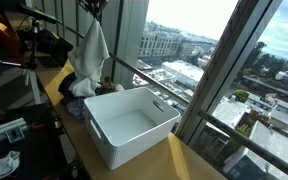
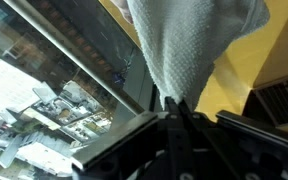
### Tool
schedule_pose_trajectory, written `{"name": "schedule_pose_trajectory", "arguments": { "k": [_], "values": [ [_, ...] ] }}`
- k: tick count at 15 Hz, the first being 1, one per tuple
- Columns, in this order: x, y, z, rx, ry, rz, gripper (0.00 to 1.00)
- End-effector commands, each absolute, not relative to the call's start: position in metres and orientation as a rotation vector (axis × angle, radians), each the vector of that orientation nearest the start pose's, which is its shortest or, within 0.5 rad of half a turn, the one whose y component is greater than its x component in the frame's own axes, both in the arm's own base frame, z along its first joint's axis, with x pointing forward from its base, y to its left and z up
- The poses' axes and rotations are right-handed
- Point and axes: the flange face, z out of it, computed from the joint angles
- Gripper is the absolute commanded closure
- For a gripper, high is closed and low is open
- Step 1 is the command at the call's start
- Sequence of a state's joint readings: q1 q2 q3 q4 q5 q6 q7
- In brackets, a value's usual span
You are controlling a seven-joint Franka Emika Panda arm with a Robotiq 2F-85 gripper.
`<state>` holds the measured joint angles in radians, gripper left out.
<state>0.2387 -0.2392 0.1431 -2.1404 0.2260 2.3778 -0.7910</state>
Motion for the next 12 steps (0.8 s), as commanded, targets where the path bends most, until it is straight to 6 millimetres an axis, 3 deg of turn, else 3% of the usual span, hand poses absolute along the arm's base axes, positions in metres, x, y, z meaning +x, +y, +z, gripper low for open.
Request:
{"name": "schedule_pose_trajectory", "arguments": {
  "k": [1, 6, 12],
  "values": [
    [0.458, 0.219, 0.514, -2.573, -1.546, -0.632, 0.99],
    [0.429, 0.241, 0.45, -2.553, -1.621, -0.445, 0.99],
    [0.426, 0.23, 0.393, -2.563, -1.619, -0.323, 0.99]
  ]
}}
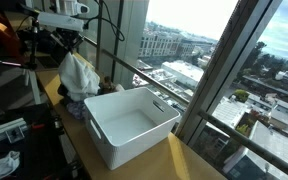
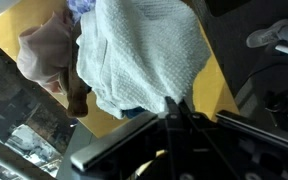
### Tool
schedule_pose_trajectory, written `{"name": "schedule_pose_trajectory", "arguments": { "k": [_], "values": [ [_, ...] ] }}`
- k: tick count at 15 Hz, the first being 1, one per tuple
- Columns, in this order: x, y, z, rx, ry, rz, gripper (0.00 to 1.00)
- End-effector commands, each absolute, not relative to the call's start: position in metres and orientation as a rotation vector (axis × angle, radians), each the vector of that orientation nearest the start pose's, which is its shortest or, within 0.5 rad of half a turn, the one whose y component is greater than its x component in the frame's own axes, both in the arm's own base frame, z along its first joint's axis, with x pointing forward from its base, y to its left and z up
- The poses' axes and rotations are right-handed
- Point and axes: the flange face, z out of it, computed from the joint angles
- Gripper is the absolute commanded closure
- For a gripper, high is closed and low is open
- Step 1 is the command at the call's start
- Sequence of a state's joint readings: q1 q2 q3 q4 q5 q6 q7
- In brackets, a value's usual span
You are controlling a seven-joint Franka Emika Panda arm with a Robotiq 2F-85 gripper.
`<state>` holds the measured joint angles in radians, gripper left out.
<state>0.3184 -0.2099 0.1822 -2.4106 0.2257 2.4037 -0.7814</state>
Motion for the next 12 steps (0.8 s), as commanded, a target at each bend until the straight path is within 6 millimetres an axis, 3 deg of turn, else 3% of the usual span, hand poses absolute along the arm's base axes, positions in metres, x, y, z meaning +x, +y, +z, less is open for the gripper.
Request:
{"name": "schedule_pose_trajectory", "arguments": {
  "k": [1, 7, 12],
  "values": [
    [0.429, 0.23, 0.386, -2.565, -1.611, -0.316, 0.99],
    [0.462, 0.25, 0.353, -2.554, -1.587, -0.291, 0.99],
    [0.515, 0.272, 0.347, -2.552, -1.579, -0.33, 0.99]
  ]
}}
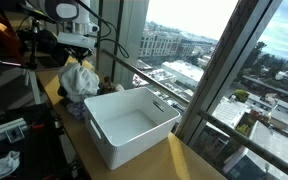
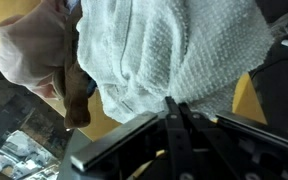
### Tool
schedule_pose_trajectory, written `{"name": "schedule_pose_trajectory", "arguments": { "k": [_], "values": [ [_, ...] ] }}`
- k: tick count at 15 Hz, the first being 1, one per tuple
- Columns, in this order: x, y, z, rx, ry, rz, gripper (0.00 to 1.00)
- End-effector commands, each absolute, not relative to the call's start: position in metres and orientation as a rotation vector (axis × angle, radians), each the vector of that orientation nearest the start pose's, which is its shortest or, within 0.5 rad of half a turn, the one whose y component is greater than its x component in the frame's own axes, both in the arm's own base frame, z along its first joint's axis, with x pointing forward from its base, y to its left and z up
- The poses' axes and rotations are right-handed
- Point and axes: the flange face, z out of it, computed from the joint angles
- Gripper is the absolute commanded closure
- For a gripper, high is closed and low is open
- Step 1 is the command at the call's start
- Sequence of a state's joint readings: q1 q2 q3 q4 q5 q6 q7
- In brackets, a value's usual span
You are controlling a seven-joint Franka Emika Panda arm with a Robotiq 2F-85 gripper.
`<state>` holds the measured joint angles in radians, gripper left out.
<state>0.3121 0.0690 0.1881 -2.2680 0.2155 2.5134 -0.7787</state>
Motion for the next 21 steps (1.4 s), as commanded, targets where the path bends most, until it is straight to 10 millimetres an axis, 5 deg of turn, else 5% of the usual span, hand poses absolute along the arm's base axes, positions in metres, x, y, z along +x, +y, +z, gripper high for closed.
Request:
{"name": "schedule_pose_trajectory", "arguments": {
  "k": [1, 5, 10, 11, 13, 15, 21],
  "values": [
    [0.527, 0.274, 0.347, -2.555, -1.577, -0.34, 0.99],
    [0.566, 0.273, 0.337, -2.582, -1.566, -0.363, 0.99],
    [0.598, 0.267, 0.3, -2.626, -1.517, -0.327, 0.99],
    [0.601, 0.265, 0.297, -2.633, -1.505, -0.314, 0.73],
    [0.606, 0.261, 0.301, -2.646, -1.483, -0.312, 0.67],
    [0.609, 0.254, 0.317, -2.658, -1.458, -0.338, 0.52],
    [0.605, 0.224, 0.421, -2.701, -1.43, -0.526, 0.08]
  ]
}}
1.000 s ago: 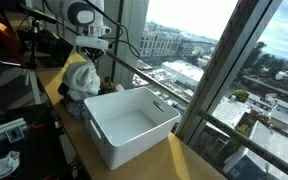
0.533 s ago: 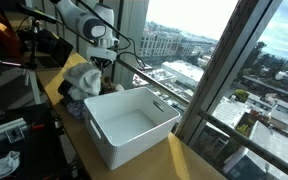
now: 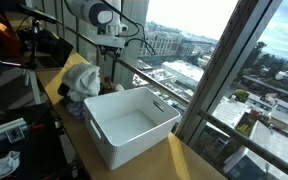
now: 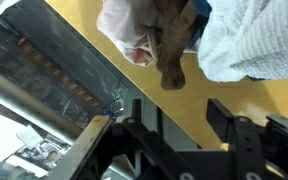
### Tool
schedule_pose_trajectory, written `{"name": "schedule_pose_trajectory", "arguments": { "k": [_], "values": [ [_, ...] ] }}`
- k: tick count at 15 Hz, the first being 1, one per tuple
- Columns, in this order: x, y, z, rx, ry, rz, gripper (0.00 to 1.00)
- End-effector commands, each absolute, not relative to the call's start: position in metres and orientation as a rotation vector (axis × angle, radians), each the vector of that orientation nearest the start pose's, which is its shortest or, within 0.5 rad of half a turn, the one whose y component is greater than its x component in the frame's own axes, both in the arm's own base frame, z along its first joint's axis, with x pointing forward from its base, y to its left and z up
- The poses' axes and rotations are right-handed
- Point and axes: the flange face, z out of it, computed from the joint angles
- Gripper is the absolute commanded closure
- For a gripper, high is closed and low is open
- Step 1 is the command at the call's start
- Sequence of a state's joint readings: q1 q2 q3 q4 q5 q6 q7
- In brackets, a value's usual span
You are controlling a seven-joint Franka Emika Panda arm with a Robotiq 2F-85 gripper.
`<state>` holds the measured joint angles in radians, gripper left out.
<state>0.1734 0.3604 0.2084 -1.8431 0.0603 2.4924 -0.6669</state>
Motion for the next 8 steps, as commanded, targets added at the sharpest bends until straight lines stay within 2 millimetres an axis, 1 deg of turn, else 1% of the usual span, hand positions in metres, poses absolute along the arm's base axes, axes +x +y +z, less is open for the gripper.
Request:
{"name": "schedule_pose_trajectory", "arguments": {
  "k": [1, 2, 3, 4, 5, 7, 8],
  "values": [
    [0.597, 0.22, 0.438, -2.71, -1.426, -0.545, 0.02],
    [0.59, 0.217, 0.452, -2.716, -1.423, -0.552, 0.0],
    [0.577, 0.215, 0.459, -2.725, -1.428, -0.543, 0.0],
    [0.565, 0.213, 0.462, -2.731, -1.436, -0.529, 0.0],
    [0.554, 0.211, 0.461, -2.733, -1.441, -0.511, 0.0],
    [0.532, 0.205, 0.441, -2.746, -1.456, -0.467, 0.0],
    [0.521, 0.203, 0.426, -2.75, -1.46, -0.429, 0.0]
  ]
}}
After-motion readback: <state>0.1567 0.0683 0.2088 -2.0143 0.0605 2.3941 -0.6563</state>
